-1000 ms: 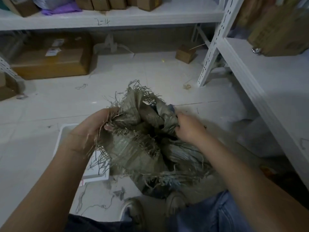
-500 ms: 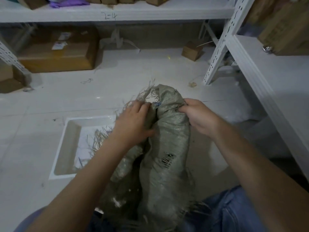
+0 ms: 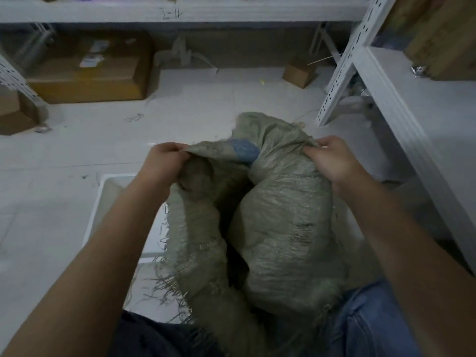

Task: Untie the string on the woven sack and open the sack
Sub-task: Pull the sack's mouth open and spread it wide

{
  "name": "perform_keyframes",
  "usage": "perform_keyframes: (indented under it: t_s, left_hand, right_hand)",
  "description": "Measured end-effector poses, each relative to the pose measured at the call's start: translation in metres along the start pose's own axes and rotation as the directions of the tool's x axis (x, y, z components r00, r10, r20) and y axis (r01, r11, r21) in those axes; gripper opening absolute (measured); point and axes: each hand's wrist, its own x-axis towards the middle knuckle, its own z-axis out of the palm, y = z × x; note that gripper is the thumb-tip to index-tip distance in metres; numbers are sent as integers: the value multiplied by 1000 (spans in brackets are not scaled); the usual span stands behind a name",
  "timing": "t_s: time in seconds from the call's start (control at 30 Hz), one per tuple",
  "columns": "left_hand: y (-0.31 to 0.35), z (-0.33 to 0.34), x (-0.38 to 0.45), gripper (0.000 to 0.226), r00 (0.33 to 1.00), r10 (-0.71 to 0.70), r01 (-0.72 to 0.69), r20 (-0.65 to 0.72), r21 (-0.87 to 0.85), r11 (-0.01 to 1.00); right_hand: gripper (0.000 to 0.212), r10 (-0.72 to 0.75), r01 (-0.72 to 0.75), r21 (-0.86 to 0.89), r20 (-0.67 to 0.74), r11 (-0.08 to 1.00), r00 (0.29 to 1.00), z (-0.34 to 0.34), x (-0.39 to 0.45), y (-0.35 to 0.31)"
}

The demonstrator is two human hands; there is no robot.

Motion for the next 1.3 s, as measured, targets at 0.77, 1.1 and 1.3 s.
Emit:
perform_keyframes:
  t_s: [0.77, 1.1, 1.3]
  left_hand:
    - [7, -12, 1, 24, 966, -242, 257, -87, 276, 926]
    - [12, -2, 2, 25, 911, -407, 388, 64, 195, 901]
    - [-12, -7, 22, 36, 961, 139, 109, -239, 790, 603]
  right_hand:
    - [73, -220, 182, -530, -8, 828, 976, -4, -13, -2]
    - [78, -236, 505, -719, 449, 477, 862, 89, -14, 34]
    - [37, 37, 150, -288, 556, 946, 830, 78, 9, 25]
